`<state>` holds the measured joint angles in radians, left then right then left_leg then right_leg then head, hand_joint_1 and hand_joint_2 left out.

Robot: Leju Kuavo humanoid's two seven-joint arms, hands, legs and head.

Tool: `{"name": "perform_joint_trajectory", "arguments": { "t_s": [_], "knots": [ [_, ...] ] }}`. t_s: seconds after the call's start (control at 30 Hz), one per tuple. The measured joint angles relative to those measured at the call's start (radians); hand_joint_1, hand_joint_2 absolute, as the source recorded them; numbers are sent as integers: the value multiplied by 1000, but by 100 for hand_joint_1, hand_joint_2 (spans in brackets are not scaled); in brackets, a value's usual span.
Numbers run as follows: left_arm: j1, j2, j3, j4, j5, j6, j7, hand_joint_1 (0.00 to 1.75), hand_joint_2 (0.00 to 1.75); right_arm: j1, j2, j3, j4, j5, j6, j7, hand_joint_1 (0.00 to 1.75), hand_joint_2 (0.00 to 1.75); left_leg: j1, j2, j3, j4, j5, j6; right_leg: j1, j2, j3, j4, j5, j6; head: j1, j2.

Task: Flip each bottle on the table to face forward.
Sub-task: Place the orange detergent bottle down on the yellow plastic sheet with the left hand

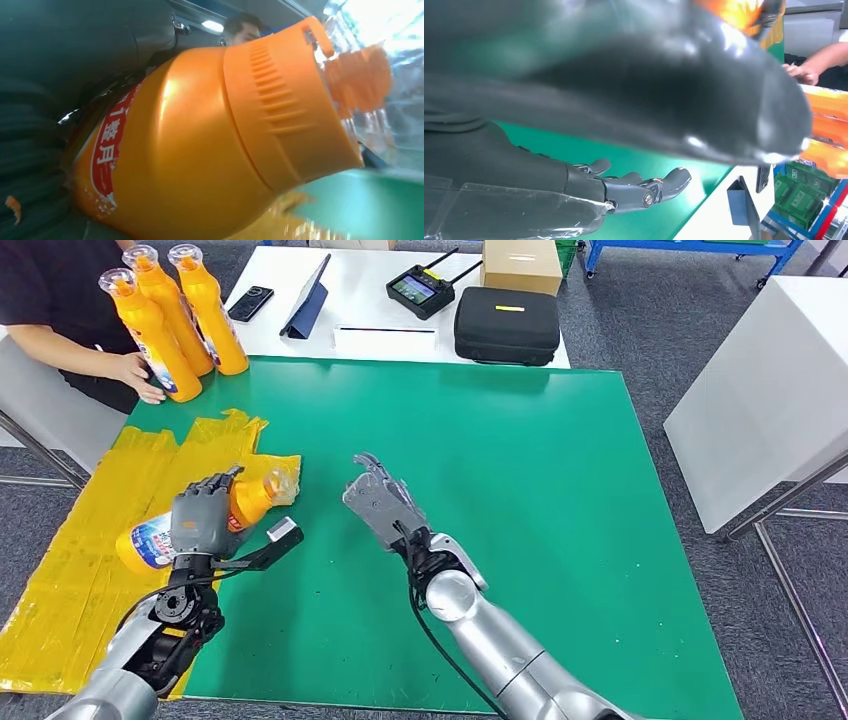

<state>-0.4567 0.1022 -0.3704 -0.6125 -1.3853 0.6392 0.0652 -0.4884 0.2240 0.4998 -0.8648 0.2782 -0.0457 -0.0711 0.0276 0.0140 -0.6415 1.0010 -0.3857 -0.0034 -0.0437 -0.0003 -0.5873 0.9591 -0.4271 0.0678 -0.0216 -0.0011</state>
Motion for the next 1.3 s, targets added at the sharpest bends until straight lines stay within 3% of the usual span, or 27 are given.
{"name": "perform_joint_trajectory", "arguments": {
  "t_s": [0.03,0.07,0.2,0.53,0.87,0.93,0.97,1.03,1.1,1.13,1.23,1.3],
  "knots": [
    [-6,0,-9,22,-18,-29,4,0,44,4,-2,-2,-6,0,2,-1,0,0,0,0,0,0,0,0,0,0,0,0,0,0,0,0],
    [-13,0,-21,47,-39,-67,8,0,0,10,-5,-4,-13,0,4,-1,0,0,0,0,0,0,0,0,0,0,0,0,0,0,0,0],
    [-32,-2,-70,134,-81,-187,12,0,0,41,-21,-10,-49,0,12,-3,0,0,0,0,0,0,0,0,0,0,0,0,0,0,0,0],
    [-60,-6,-120,205,-84,-209,36,0,0,109,-63,-19,-125,0,16,-4,0,0,0,-1,1,0,0,0,0,-1,2,0,0,0,0,0],
    [-53,-21,-109,210,-5,-95,39,0,0,166,-88,-36,-192,10,15,2,0,0,0,-1,1,0,0,0,0,-1,2,0,0,0,0,0],
    [-45,-25,-100,202,37,-55,2,0,0,174,-90,-38,-204,19,10,3,0,0,0,-1,1,0,0,0,0,-1,1,0,0,0,0,0],
    [-34,-29,-83,181,98,-23,-56,0,0,182,-91,-41,-214,30,1,-1,0,0,0,-1,1,0,0,0,0,-1,1,0,0,0,0,0],
    [5,-46,-18,103,337,4,-267,0,0,209,-95,-50,-246,62,-37,-35,0,0,0,-1,0,0,0,0,0,-1,1,0,0,0,0,0],
    [65,-70,56,-28,717,-98,-494,0,0,248,-99,-61,-294,93,-109,-119,0,0,-1,-1,0,0,0,0,-1,-1,0,0,0,0,0,0],
    [100,-82,80,-106,920,-174,-559,0,0,268,-101,-67,-320,104,-149,-166,0,0,-1,-1,0,0,-1,0,-2,-1,0,0,-1,0,0,0],
    [190,-105,94,-309,1317,-285,-574,0,0,312,-110,-77,-382,118,-212,-236,0,0,-2,0,-2,0,-2,0,-2,0,-2,-1,-1,0,0,0],
    [223,-112,94,-390,1354,-293,-575,0,0,329,-114,-80,-407,119,-220,-245,0,0,-2,0,-2,0,-2,0,-2,0,-3,-1,-1,0,0,0]
  ]
}}
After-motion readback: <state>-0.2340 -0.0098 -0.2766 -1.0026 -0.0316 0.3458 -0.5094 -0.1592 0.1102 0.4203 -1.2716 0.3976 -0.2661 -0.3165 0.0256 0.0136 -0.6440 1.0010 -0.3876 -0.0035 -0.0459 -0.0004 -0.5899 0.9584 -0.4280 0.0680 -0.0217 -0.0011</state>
